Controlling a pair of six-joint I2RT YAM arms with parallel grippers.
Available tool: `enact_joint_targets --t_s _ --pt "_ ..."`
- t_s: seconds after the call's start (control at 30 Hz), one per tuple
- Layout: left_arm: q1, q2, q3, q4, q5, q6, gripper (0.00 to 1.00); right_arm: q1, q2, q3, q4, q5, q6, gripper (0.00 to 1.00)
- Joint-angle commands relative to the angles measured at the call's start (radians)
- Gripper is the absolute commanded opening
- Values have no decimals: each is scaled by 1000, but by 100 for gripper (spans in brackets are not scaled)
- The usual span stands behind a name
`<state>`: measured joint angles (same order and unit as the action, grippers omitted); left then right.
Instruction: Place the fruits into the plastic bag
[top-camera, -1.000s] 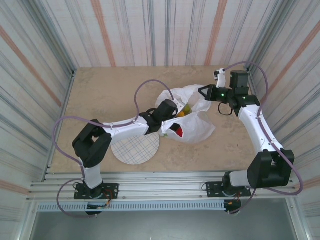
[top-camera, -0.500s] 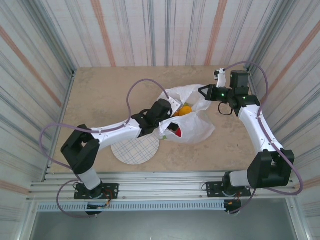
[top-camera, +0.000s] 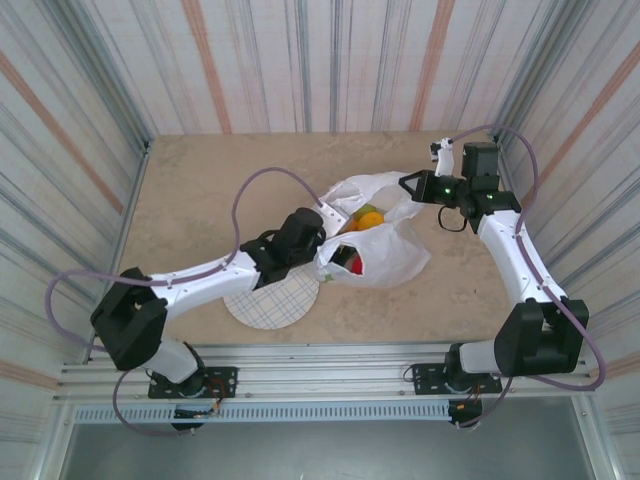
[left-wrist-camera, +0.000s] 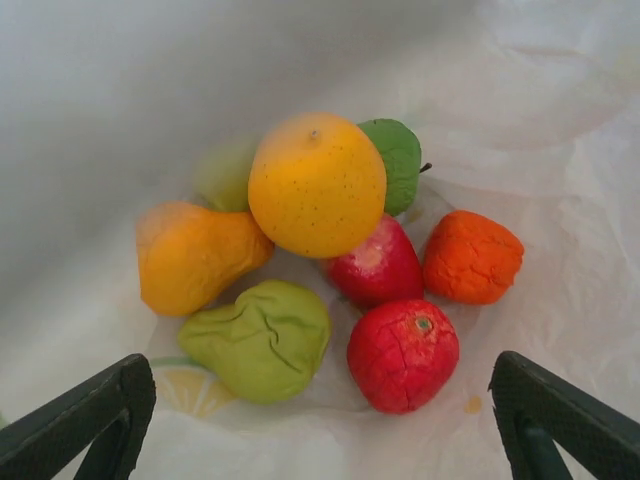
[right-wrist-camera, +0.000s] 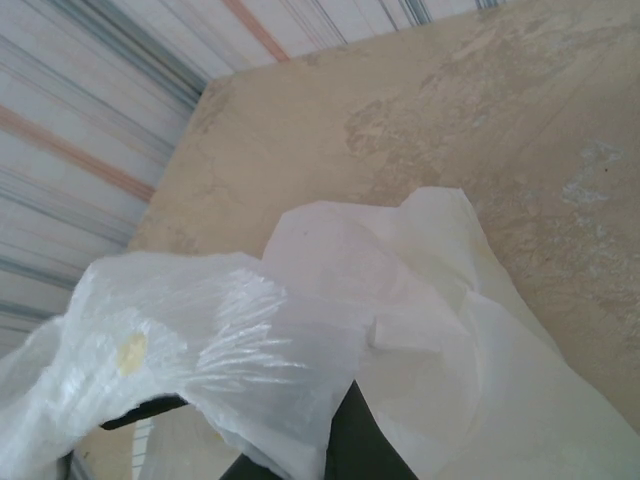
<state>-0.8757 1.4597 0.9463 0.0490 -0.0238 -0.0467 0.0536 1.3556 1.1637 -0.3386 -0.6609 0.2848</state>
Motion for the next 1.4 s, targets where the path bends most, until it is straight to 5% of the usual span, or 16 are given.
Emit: enact_joint_targets --t_s 0.0,0.27,0.5,0.67,0.93,1.37 --pt "34 -102 -59 28 37 -32 90 -5 17 -14 8 -23 4 0" --pt "138 -304 -204 53 131 -78 90 -5 28 -15 13 -26 6 0" --pt "243 -419 -265 -17 67 -239 90 -5 35 -16 19 -29 7 0" --pt "264 -350 -242 -101 98 -372 89 -3 44 -16 26 -34 11 0" --pt "258 -214 -281 25 273 -522 81 -3 36 -25 22 -29 10 0" --pt "199 -139 -306 104 236 -530 53 -5 28 -46 30 -34 16 0"
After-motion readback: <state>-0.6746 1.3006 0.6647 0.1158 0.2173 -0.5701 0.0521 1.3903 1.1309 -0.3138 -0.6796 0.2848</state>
